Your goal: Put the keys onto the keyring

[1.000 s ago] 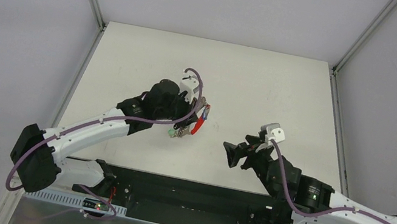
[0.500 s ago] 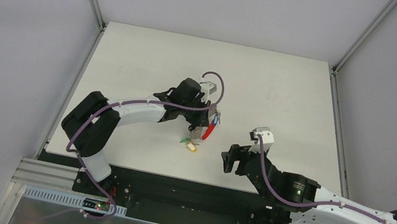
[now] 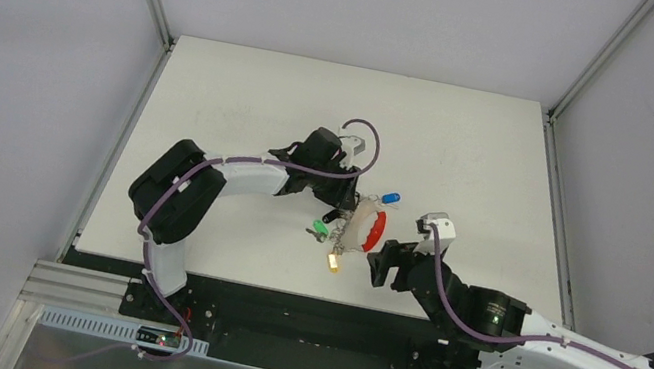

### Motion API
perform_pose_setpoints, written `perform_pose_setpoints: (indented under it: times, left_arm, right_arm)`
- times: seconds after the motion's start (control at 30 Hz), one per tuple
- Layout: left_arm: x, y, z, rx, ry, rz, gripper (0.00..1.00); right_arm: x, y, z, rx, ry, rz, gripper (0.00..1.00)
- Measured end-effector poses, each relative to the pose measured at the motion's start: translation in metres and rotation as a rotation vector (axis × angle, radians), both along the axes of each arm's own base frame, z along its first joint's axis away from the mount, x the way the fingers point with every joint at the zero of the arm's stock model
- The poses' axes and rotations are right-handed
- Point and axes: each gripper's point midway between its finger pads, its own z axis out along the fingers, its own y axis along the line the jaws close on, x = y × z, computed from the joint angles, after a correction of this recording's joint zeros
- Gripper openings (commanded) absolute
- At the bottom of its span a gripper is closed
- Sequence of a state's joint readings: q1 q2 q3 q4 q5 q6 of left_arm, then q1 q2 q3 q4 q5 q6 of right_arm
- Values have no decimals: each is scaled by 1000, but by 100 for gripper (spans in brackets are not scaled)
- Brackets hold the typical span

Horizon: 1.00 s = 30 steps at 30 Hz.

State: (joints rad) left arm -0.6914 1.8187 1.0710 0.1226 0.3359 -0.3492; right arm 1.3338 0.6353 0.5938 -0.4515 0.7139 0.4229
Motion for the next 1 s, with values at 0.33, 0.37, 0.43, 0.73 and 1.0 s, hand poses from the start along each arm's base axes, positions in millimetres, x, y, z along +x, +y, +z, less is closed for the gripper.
perform_pose_setpoints:
  times: [0.33, 0.37, 0.43, 0.73, 1.0]
  left_arm:
    - [9, 16, 23, 75, -81, 25, 99]
    - [9, 19, 29, 83, -97, 30, 99]
    - [10, 26, 50, 81, -141, 49, 99]
    - [-2, 64, 143, 8, -337, 149, 99]
    - [-19, 104, 166, 67, -373, 244, 99]
  right_arm:
    - [7, 0, -13, -65, 25, -28, 99]
    - [7, 1, -13, -72, 29, -30, 99]
    - [9, 3, -11, -83, 33, -36, 99]
    - [22, 15, 26, -101, 3, -72, 99]
    - [46, -7, 60, -178, -100, -258, 99]
